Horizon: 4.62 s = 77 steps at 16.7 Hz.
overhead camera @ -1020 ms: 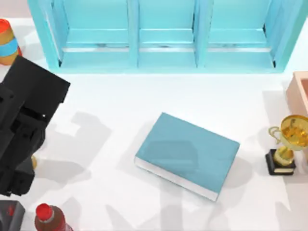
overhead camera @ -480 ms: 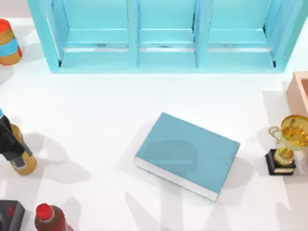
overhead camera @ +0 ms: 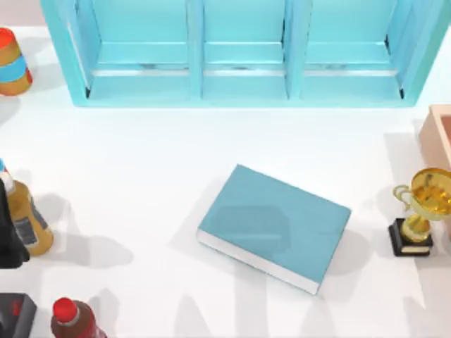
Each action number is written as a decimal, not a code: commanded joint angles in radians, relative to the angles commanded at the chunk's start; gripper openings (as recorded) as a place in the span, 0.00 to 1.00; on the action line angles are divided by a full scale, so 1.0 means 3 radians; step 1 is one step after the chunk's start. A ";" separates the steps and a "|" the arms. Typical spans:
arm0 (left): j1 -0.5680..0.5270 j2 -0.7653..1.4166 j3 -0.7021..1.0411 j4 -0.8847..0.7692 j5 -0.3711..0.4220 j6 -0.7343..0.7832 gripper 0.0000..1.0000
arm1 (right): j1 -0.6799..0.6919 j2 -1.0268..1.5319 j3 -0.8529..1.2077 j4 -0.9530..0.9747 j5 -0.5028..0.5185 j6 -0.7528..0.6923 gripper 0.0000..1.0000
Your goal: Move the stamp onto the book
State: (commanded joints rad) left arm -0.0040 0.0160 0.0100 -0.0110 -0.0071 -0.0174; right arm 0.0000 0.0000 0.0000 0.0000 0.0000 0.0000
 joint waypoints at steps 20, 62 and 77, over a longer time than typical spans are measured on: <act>0.0013 -0.0054 -0.0033 0.0036 0.0024 0.0058 1.00 | -0.0396 0.2473 0.2076 -0.1697 0.0010 -0.0367 1.00; 0.0013 -0.0054 -0.0033 0.0036 0.0024 0.0058 1.00 | -0.0955 0.6449 0.4215 -0.2975 0.0006 -0.0907 0.70; 0.0013 -0.0054 -0.0033 0.0036 0.0024 0.0058 1.00 | -0.0955 0.6449 0.4215 -0.2975 0.0006 -0.0907 0.00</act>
State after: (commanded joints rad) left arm 0.0000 0.0000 0.0000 0.0000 0.0000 0.0000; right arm -0.2866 1.9348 1.2645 -0.8926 0.0019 -0.2721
